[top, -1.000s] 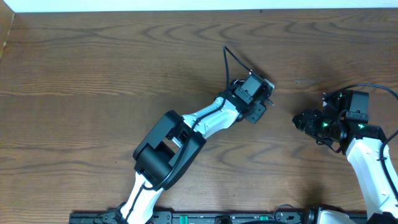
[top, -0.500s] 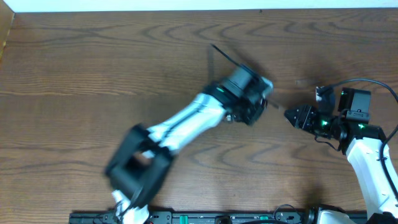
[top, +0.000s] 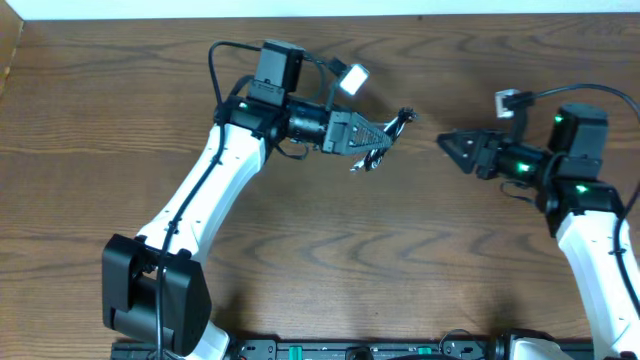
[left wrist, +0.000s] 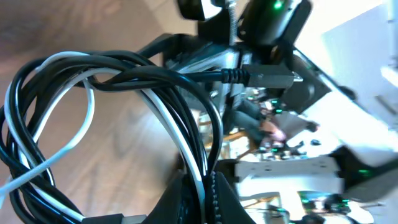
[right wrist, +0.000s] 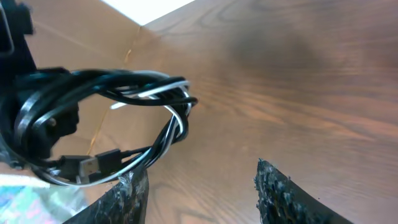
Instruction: Untangle cables
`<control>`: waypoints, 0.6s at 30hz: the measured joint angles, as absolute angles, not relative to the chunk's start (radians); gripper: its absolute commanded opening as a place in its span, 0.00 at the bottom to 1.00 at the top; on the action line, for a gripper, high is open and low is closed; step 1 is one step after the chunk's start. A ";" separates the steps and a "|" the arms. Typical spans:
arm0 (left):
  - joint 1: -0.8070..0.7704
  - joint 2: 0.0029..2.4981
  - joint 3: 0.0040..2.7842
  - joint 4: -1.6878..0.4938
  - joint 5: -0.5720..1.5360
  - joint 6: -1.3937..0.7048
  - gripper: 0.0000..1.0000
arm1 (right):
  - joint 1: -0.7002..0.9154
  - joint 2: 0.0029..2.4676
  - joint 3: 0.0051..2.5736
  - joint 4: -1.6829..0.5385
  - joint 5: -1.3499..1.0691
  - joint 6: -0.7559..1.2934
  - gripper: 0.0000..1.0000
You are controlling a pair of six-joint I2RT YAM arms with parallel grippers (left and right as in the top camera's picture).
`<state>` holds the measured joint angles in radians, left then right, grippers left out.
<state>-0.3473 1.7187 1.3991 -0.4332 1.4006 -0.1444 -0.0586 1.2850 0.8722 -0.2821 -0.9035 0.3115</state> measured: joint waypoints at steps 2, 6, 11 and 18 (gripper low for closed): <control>-0.347 1.719 1.399 -0.413 1.428 -0.199 0.07 | -0.013 1.285 0.872 -0.282 -0.857 0.352 0.50; -0.350 1.719 1.399 -0.347 1.454 -0.319 0.08 | 0.069 1.290 0.872 -0.256 -0.756 0.428 0.47; -0.350 1.719 1.399 -0.313 1.461 -0.440 0.07 | 0.184 1.322 0.872 -0.208 -0.580 0.554 0.45; -0.352 1.719 1.399 -0.309 1.435 -0.513 0.07 | 0.263 1.361 0.873 -0.088 -0.459 0.676 0.37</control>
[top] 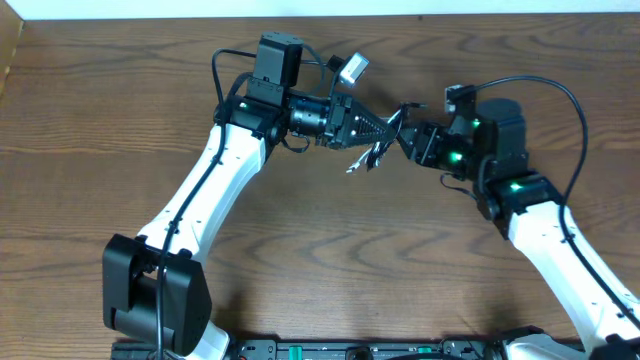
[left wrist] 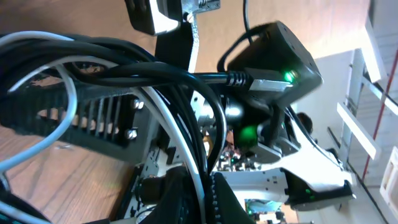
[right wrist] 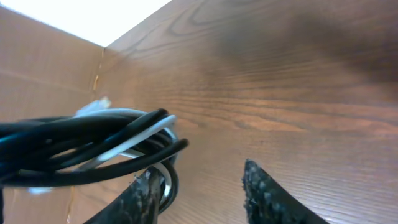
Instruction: Untangle cables
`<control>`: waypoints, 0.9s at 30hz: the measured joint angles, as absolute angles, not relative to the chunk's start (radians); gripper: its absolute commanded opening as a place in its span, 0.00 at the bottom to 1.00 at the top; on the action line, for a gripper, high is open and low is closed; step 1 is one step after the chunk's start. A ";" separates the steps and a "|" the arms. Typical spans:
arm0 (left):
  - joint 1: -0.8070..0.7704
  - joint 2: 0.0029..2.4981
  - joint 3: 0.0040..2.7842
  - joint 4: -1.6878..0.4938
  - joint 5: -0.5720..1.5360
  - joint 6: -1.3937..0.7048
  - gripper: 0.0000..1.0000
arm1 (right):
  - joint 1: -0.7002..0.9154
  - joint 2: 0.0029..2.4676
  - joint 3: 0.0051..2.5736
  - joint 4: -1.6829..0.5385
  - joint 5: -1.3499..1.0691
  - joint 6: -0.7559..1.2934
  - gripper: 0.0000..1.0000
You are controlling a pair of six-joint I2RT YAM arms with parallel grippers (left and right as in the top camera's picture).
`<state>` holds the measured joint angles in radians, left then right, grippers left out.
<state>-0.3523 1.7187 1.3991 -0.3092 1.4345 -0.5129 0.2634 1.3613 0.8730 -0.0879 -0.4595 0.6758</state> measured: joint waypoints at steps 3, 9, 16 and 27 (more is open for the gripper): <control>-0.362 1.720 1.399 -0.308 1.411 -0.529 0.07 | 0.283 1.392 0.873 -0.050 -0.432 0.717 0.35; -0.374 1.720 1.399 -0.292 1.399 -0.560 0.08 | 0.286 1.407 0.873 -0.032 -0.396 0.767 0.34; -0.374 1.721 1.397 -0.138 1.388 -0.678 0.07 | 0.285 1.407 0.874 -0.028 -0.393 0.792 0.37; -0.374 1.727 1.391 0.188 1.401 -0.979 0.08 | 0.223 1.452 0.889 -0.418 -0.185 0.740 0.34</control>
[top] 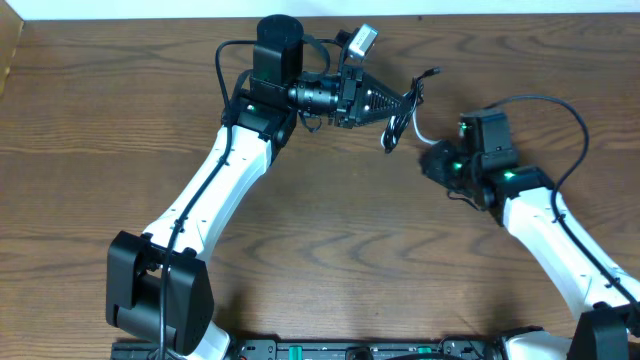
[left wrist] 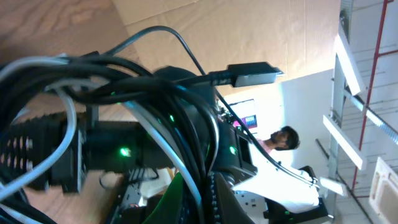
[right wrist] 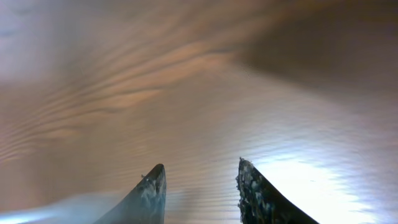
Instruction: Untangle cables
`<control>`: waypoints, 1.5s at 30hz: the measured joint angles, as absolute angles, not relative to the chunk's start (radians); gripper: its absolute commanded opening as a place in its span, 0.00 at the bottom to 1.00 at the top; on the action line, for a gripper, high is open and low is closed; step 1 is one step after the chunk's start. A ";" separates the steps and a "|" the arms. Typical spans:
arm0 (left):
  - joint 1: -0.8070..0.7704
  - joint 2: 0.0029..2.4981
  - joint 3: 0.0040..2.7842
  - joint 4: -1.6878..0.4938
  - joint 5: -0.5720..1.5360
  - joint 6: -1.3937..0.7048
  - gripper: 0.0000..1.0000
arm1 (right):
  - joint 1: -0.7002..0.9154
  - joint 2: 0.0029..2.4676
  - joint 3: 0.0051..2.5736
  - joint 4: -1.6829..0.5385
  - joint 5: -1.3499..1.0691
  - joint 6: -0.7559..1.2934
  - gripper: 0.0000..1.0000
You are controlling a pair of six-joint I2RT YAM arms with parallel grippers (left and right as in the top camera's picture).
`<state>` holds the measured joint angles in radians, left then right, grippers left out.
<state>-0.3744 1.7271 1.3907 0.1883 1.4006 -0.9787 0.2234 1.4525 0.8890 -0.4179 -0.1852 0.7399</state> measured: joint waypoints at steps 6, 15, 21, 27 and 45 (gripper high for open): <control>-0.360 1.727 1.391 0.191 1.408 -1.022 0.07 | 0.114 1.456 0.889 -0.491 -0.194 0.616 0.44; -0.354 1.727 1.391 0.191 1.408 -1.025 0.08 | 0.070 1.390 0.907 -0.379 -0.614 0.318 0.56; -0.354 1.727 1.391 0.191 1.407 -1.027 0.07 | 0.070 1.293 0.948 -0.288 -0.708 0.277 0.57; -0.373 1.727 1.391 0.191 1.386 -1.064 0.08 | 0.102 1.308 0.950 -0.192 -0.707 0.308 0.53; -0.410 1.736 1.386 0.184 1.341 -1.104 0.07 | 0.159 1.364 0.960 -0.235 -0.561 0.393 0.01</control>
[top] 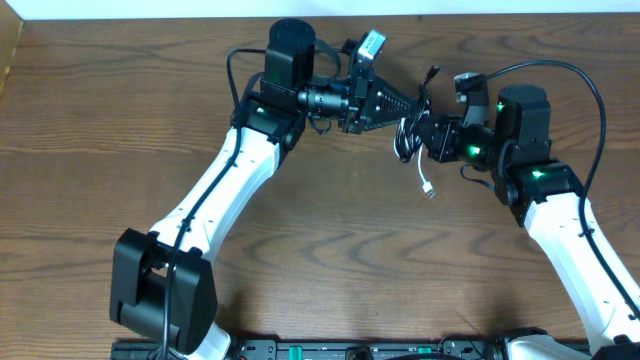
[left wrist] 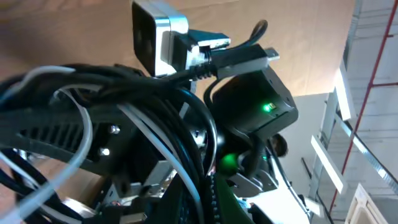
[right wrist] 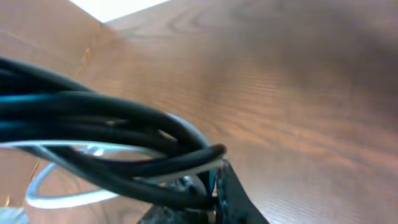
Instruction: Untangle cables
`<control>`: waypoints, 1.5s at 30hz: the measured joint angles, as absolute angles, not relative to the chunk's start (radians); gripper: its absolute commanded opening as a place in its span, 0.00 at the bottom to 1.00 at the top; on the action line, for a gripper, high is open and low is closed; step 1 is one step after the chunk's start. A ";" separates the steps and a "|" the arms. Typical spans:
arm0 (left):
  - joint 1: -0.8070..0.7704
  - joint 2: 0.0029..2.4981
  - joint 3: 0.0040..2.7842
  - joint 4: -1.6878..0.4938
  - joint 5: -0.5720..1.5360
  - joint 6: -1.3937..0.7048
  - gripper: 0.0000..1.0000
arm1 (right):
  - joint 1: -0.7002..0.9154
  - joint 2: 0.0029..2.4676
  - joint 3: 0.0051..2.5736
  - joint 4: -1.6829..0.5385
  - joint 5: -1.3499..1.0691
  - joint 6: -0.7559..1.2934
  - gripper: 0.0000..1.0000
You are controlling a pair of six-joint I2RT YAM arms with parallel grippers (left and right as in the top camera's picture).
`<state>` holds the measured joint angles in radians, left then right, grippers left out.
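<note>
A tangled bundle of black and white cables (top: 409, 132) hangs between both grippers over the far middle of the table. My left gripper (top: 404, 108) is shut on the bundle from the left; in the left wrist view the loops (left wrist: 155, 106) run down into its shut fingers (left wrist: 202, 199). My right gripper (top: 421, 140) is shut on the same bundle from the right, pinching black and white strands (right wrist: 124, 118) at its fingertips (right wrist: 211, 190). A white cable end (top: 427, 188) dangles toward the table. A black plug (top: 433, 72) sticks up behind.
The brown wooden table (top: 320, 260) lies under both arms. A cardboard wall (top: 10, 50) stands at the far left corner. The right arm's own black lead (top: 570, 75) arches over its wrist.
My right gripper was open below and right of the bundle, seeing only table. Now it is shut on the bundle. The left gripper sits slightly further right, and a white end hangs lower.
At first my left gripper held the bundle mid-table with the right gripper open well to the right. Then the right gripper stood open close against the bundle. After that the bundle was nearer the far edge, right gripper open below. Now both are shut on it.
</note>
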<state>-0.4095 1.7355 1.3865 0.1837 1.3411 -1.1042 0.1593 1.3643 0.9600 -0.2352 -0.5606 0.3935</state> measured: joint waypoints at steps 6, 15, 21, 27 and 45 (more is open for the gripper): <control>-0.407 1.747 1.380 0.120 1.330 -1.012 0.07 | 0.155 1.363 0.969 -0.364 -0.558 0.392 0.01; -0.375 1.734 1.396 -0.493 0.965 -0.593 0.08 | 0.124 1.290 0.949 -0.506 -0.559 0.323 0.01; -0.422 1.733 1.395 -0.572 0.640 -0.439 0.07 | 0.131 1.155 0.949 -0.457 -0.691 0.303 0.01; -0.467 1.733 1.395 -0.598 0.538 -0.379 0.07 | 0.130 1.138 0.949 -0.339 -0.763 0.378 0.01; -0.459 1.734 1.394 -0.636 0.577 -0.286 0.07 | 0.144 1.196 0.949 -0.553 -0.462 0.576 0.20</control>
<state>-0.4591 1.7336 1.3937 -0.6357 0.5766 -0.2855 0.1444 1.1965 0.9489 -0.5526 -0.4622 0.5758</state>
